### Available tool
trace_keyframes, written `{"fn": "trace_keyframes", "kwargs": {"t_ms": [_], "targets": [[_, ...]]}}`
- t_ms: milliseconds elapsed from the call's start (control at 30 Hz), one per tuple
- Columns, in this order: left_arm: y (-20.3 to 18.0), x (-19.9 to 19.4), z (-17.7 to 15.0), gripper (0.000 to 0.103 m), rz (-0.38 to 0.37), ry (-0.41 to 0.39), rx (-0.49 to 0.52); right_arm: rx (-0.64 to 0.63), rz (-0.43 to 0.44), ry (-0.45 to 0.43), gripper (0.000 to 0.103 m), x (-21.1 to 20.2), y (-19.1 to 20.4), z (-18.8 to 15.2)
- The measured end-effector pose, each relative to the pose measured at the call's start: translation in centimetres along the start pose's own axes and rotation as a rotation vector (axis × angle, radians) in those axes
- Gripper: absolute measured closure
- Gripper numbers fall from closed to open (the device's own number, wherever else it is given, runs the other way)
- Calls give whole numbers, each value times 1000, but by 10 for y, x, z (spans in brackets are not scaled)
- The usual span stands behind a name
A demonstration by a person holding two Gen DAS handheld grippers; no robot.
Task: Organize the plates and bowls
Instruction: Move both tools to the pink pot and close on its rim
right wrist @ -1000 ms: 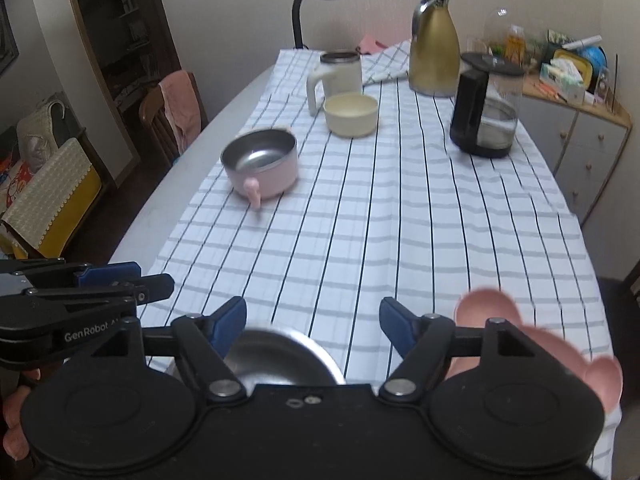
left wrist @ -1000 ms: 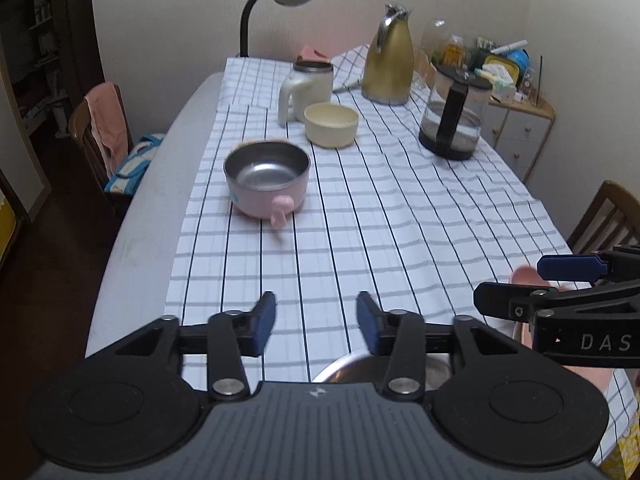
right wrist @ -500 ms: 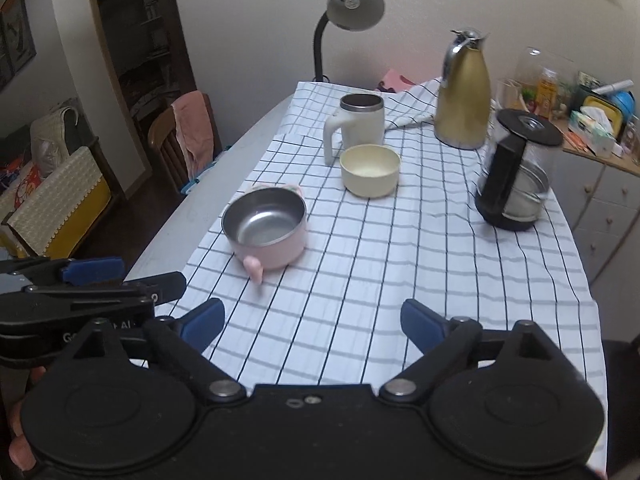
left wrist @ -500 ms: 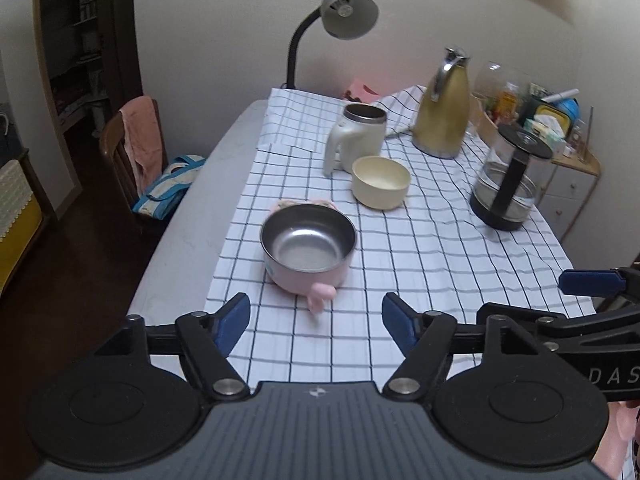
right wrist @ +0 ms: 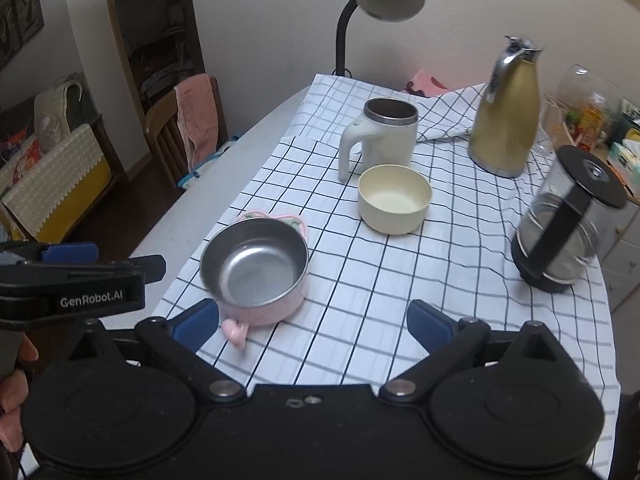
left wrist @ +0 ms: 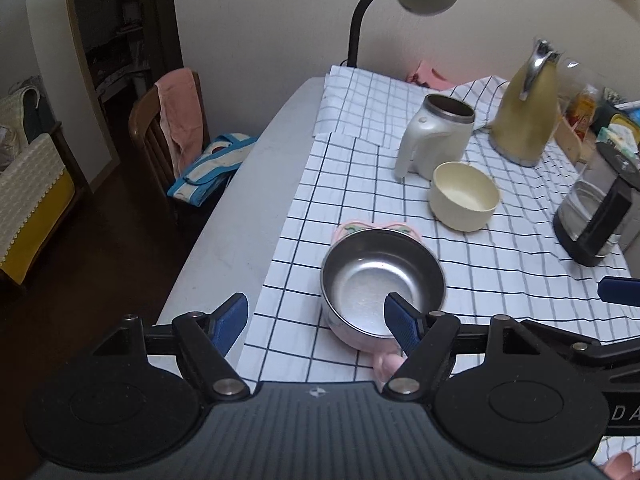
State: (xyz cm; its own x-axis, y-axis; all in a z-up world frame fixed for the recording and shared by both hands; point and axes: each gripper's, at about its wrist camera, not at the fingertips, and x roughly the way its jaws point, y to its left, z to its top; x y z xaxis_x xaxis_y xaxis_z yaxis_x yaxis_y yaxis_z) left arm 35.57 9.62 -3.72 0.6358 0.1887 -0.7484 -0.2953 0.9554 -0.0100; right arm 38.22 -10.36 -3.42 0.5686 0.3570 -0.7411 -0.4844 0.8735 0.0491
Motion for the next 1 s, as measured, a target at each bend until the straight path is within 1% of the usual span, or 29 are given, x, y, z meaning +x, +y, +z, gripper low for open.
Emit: {"fn": "trace_keyframes", "kwargs": {"t_ms": [100,233,367,400,500,600,667,767,800,833,867,933,967,1000], "targets": [[1,23,7,28,11,38,11,-10,-1,21,2,23,1,8],[5,54,13,28,4,102,-16,-8,3,54,4,54,0,16],[1,78,19,28,30,121,6,1,3,96,6,87,-2,23],[0,83,20,28,37,123,12,5,0,104,9,93,-4,25],[-2,100,22,28,48,139,19,24,-14,129,12,114,-9,31],[-1,114,24,28,56,161,8,46,-7,160,20,131,-13,33],[-2,122,24,29,60,176,6,39,-6,172,22,138,-13,33],[-4,130,23,29,59,189,4,29,-8,181,28,148,-11,34],[-4,132,23,34,58,190,4,34,-6,185,32,151,-12,34],[-5,134,23,41,50,197,4,40,-4,189,36,153,-12,34],[-5,137,23,44,43,206,0,46,-1,193,39,155,-12,33],[-5,140,23,55,41,218,-13,51,5,203,49,159,-11,33],[-5,142,23,58,40,225,-18,49,8,207,51,160,-11,33],[-5,143,23,65,42,229,-20,48,7,207,55,160,-10,33]]}}
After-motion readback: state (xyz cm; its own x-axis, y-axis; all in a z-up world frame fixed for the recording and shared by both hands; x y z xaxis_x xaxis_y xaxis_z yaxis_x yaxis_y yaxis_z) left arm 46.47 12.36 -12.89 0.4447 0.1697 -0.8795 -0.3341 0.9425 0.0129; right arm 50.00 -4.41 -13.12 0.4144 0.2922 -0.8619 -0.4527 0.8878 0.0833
